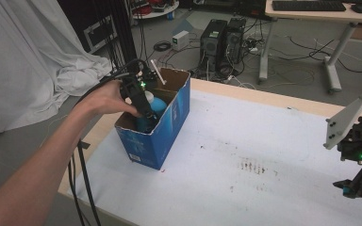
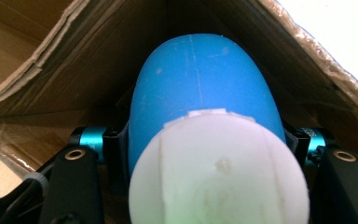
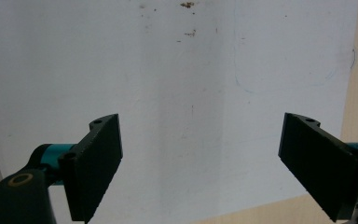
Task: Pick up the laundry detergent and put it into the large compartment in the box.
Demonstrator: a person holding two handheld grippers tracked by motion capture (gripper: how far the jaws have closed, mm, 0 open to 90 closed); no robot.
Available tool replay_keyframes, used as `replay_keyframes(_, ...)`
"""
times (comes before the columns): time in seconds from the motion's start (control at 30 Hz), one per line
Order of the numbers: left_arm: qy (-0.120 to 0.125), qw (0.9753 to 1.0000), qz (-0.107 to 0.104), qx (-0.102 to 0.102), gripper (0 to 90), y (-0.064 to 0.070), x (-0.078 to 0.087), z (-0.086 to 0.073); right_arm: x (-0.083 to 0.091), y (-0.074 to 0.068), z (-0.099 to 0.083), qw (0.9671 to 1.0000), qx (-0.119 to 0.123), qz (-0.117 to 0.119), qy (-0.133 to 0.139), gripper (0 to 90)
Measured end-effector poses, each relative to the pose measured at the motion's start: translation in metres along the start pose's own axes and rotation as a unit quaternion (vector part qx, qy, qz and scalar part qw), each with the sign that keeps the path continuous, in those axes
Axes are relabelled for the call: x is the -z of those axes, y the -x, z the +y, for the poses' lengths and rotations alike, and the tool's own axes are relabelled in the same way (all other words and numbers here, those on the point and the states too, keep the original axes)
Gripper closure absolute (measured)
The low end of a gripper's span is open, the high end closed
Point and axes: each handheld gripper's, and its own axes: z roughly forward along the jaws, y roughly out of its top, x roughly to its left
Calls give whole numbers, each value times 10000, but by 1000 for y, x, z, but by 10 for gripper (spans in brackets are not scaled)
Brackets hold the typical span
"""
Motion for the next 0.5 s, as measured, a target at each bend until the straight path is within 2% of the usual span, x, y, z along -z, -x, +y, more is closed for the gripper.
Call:
replay_keyframes(0.3,-18,10000,22,-64,375,2,1,-7,-2,-2,1,10000,-10,3,-12,126)
replay_keyframes(0.5,-53,9999,33,-93,373,2,1,-6,-2,-2,1,10000,-28,-2,-30,126)
